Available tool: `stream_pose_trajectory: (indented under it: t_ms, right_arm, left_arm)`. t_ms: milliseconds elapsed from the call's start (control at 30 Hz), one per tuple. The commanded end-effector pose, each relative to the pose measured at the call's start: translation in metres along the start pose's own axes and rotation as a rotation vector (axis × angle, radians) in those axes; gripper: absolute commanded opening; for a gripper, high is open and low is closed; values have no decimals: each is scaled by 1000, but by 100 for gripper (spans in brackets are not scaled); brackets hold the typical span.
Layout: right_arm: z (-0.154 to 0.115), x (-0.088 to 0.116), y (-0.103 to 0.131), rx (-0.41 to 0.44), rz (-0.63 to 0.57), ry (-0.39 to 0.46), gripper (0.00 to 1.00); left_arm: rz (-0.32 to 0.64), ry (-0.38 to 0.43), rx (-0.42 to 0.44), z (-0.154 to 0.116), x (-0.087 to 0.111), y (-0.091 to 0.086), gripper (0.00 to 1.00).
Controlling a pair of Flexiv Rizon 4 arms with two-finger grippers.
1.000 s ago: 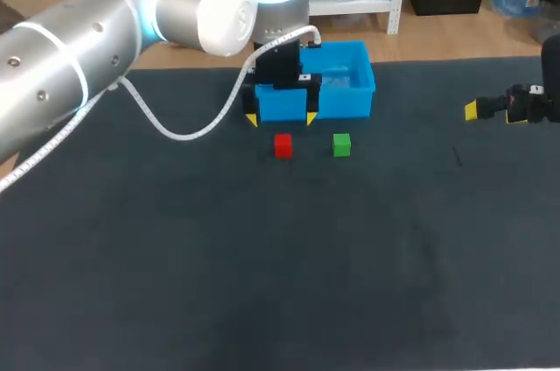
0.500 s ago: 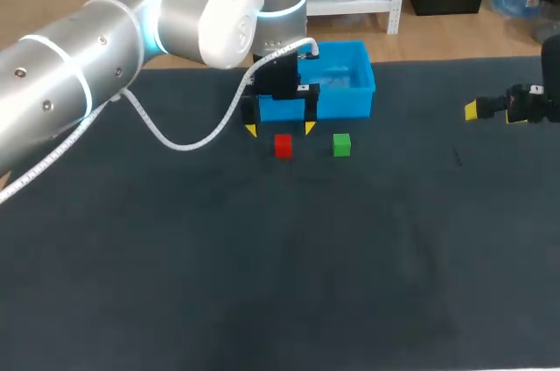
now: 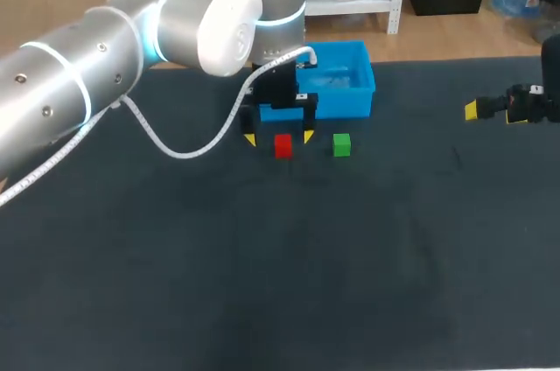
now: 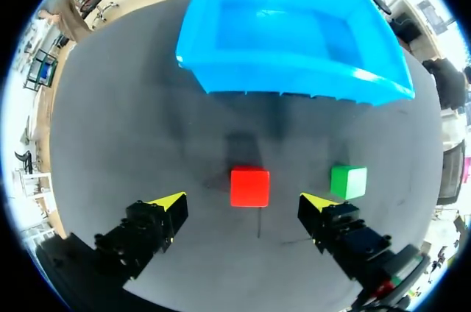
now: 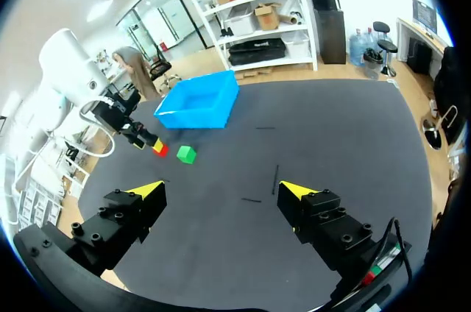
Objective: Use the left arm to pick the red cube and place it into the blue plastic box first, then use the right arm to grasp the green cube and put it into the same blue plastic box after the first action is fully finished.
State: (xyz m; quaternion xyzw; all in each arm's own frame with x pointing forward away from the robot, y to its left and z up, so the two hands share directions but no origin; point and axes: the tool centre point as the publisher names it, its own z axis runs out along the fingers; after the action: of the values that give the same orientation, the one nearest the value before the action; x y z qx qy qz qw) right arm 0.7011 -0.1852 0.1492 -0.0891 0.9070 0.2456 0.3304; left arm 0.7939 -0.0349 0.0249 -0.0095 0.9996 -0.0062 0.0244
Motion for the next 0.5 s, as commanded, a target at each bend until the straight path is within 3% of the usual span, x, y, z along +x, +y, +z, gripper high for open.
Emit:
stream_pose_trajectory:
  t_ms: [33,500]
  right_arm:
    - [-1,0,0,3,0,0,100]
    - [-1,0,0,3,0,0,100]
  left_arm:
    - [-3,4,0,7,-2,0,100]
    - [-2,22,-10,15,-4,-1,100]
